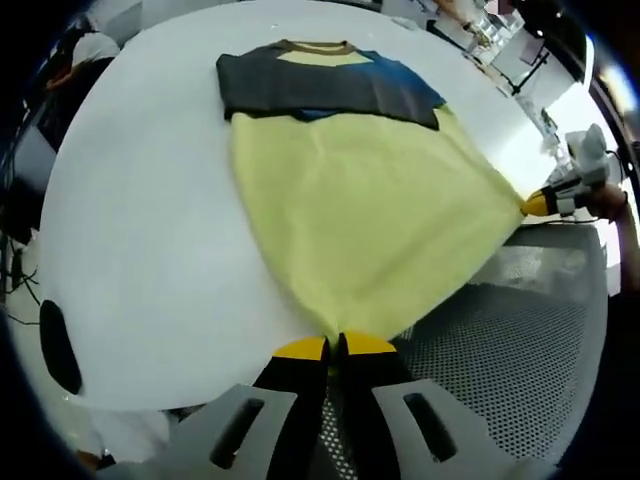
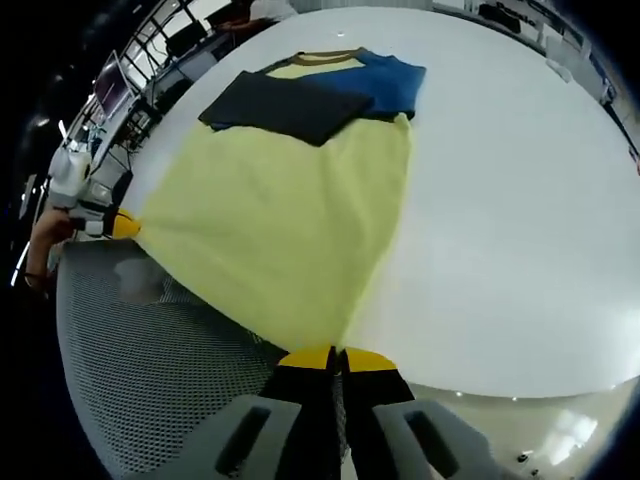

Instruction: Fold the garment on the visible template until the final outline fits inside the template.

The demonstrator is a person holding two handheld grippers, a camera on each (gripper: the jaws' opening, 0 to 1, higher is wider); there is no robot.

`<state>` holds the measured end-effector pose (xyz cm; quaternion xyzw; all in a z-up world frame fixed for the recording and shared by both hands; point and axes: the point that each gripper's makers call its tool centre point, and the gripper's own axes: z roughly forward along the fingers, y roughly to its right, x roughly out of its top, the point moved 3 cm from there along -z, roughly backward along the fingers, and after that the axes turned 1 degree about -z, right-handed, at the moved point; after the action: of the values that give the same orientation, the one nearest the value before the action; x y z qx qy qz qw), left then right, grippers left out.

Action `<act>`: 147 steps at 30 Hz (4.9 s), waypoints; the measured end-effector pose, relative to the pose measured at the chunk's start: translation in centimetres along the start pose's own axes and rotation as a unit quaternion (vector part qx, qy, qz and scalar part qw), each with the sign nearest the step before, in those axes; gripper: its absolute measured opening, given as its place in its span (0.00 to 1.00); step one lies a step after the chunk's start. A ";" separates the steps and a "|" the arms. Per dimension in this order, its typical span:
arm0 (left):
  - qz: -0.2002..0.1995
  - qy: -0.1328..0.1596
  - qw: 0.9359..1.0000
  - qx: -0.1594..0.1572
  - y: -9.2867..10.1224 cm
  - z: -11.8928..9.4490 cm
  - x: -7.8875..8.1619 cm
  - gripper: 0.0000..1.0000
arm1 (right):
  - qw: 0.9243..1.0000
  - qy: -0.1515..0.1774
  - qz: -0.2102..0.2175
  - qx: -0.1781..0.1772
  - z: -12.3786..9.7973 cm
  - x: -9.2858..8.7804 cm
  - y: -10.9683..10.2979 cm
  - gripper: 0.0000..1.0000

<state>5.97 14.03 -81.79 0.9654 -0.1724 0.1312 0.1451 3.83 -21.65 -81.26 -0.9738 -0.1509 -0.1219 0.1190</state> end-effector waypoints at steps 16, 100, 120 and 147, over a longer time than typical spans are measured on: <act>-0.011 0.075 0.997 -0.008 -0.6 -3.2 5.1 0.10 | 0.996 0.086 -0.011 0.000 -3.9 5.4 0.5 0.00; -0.163 0.272 0.944 0.097 -12.4 2.9 32.1 0.07 | 0.975 0.192 -0.027 -0.108 2.5 33.1 11.3 0.00; -0.117 0.260 0.951 0.115 -13.6 7.4 31.9 0.07 | 0.978 0.177 -0.051 -0.095 7.4 33.5 13.0 0.00; 0.123 0.285 0.944 0.114 -12.4 6.5 31.6 0.48 | 0.965 0.221 -0.106 -0.096 7.0 32.3 12.8 0.43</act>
<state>40.59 13.77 -81.10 0.8693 -0.2248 0.4360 0.0600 39.28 -23.04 -81.51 -0.9080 -0.2104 -0.3598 0.0419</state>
